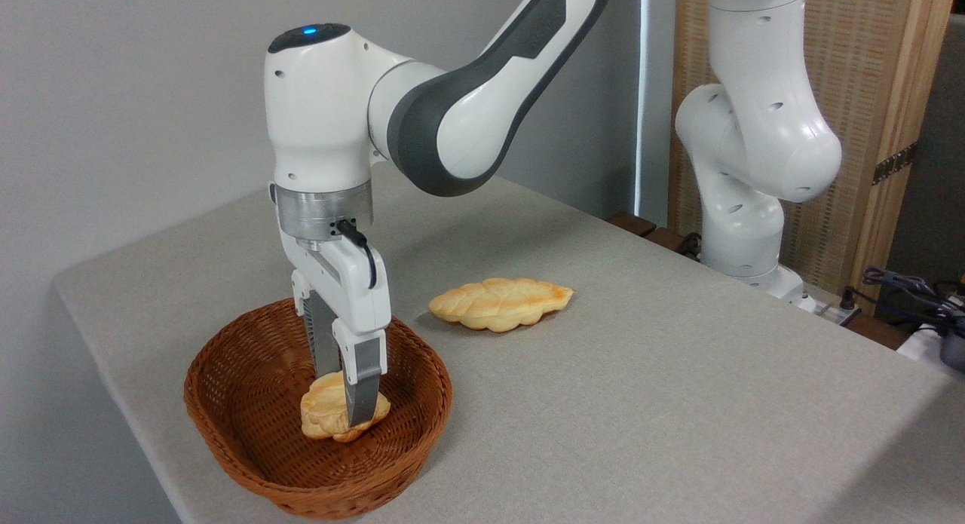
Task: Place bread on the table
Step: 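Close the gripper on the round bread roll in the basket, then lift the roll out of the basket and carry it beside the long loaf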
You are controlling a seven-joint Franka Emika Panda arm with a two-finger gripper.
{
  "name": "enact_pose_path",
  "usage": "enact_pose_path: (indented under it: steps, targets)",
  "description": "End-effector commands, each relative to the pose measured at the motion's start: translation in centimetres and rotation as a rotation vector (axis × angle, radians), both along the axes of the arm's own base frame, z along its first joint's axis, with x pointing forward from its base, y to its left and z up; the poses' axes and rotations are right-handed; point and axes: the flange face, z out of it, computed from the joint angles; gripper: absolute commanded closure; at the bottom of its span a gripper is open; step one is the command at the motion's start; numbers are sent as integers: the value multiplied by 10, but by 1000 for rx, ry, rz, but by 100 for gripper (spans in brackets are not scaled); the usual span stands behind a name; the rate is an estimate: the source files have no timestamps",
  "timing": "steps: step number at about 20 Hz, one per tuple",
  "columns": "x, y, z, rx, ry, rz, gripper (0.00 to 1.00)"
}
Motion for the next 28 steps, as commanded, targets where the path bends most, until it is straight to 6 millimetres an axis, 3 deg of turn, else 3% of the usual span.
enact_pose_path:
  steps: [1, 4, 8, 9, 19, 21, 28]
  targets:
    - [4, -10, -5, 16, -11, -29, 0]
    - [4, -10, -8, 89, -15, -90, 5]
    - [4, -10, -8, 101, -17, -98, 51]
    - [4, -10, -8, 101, -16, -101, 53]
    - [4, -9, -7, 101, -18, -99, 52]
    - [4, -10, -5, 88, -20, -82, 45]
    - [-10, 3, 41, 41, -50, 55, 45]
